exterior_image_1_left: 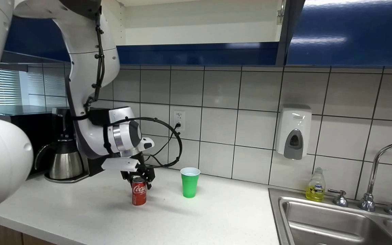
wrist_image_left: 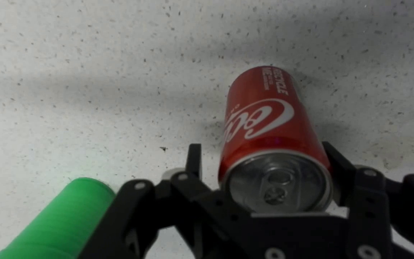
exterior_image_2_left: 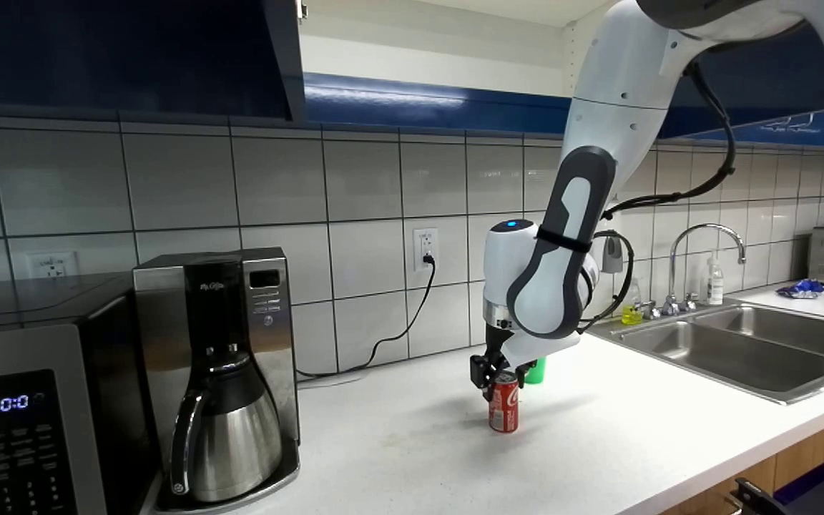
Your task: Pick up the can from the counter and put it in the cabinet
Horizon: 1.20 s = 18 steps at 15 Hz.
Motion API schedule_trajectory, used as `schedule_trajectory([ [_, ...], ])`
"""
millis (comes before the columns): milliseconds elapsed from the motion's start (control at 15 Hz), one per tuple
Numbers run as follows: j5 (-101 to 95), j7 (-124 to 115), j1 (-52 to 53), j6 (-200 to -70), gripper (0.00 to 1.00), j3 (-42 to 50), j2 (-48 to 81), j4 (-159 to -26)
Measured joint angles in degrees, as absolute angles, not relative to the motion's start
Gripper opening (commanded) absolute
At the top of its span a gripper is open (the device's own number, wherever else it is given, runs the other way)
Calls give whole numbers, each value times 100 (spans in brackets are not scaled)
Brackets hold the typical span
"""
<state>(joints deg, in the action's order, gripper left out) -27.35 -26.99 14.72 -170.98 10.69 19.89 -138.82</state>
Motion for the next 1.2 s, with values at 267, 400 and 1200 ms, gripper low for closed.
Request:
schedule_trajectory([
  [267, -2735, -2699, 1540, -17120, 39, 1115, 2014, -13846],
  [400, -2735, -2699, 1557, -17121, 39, 1130, 2030, -13824],
  [1200, -2541, -2699, 1562, -17002, 39, 1061, 1946, -13744],
])
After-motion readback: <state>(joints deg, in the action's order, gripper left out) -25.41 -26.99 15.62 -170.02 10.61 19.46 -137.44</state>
